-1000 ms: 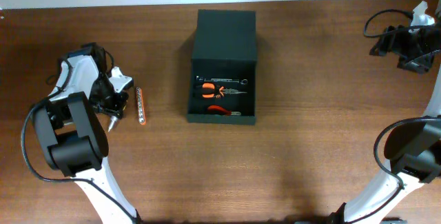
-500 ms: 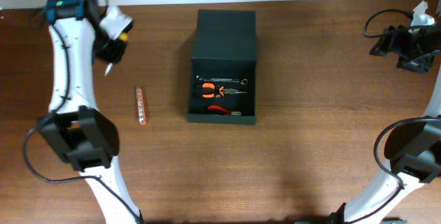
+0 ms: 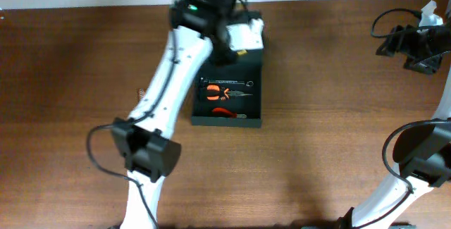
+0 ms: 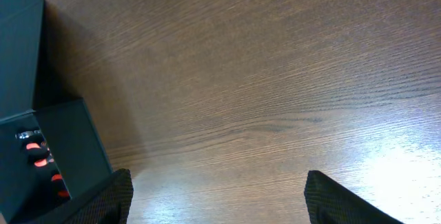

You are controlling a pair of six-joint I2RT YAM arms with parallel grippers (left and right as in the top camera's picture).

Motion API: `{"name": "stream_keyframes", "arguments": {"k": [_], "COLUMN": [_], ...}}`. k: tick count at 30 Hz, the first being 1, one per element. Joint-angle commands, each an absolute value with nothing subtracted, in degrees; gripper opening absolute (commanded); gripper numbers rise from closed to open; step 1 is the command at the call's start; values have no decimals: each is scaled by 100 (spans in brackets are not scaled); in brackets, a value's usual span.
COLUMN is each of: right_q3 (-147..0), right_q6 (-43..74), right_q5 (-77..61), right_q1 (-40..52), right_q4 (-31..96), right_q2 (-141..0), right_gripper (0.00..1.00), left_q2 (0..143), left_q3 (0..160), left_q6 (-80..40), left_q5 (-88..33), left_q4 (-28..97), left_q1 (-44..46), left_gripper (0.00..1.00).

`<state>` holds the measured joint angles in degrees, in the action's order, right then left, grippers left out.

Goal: Pack container
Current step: 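Lift the screwdriver with the left gripper and carry it over the box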

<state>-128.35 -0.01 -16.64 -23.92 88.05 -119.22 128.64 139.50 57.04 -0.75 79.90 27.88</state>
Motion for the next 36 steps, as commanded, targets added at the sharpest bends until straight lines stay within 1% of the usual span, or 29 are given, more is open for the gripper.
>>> {"name": "stream_keyframes", "arguments": {"k": [1,8,18,19,22,36], "right_q3": [-12814,-12814,-12814,-12814,-12814,-12814], "right_q6": [10,10,10,10,10,8], "right_q5": [-1758,-1758,-1756,-1756,-1756,-1739], "right_q1": [-2403,-2403,-2403,-2403,-2403,-2403], "right_q4": [8788,8788,8785,8783,8785,8788], "right_q2": [-11944,-11944,-11944,-11944,-11944,-11944], "right_gripper": [79,79,79,79,79,79], "left_q2": [13364,13891,13996,14009,14090,14368], "left_q3": [13970,13970,13959,13957,13955,13955], "left_q6": [6031,6034,6125,6169,6267,6263], "left_q5": [261,436,432,436,434,425], "left_q4": [8018,8302,8409,8409,8407,8482], "left_q1": [2867,2919,2893,2884,2858,2794], "left_gripper": [1,1,2,0,2,2]}}
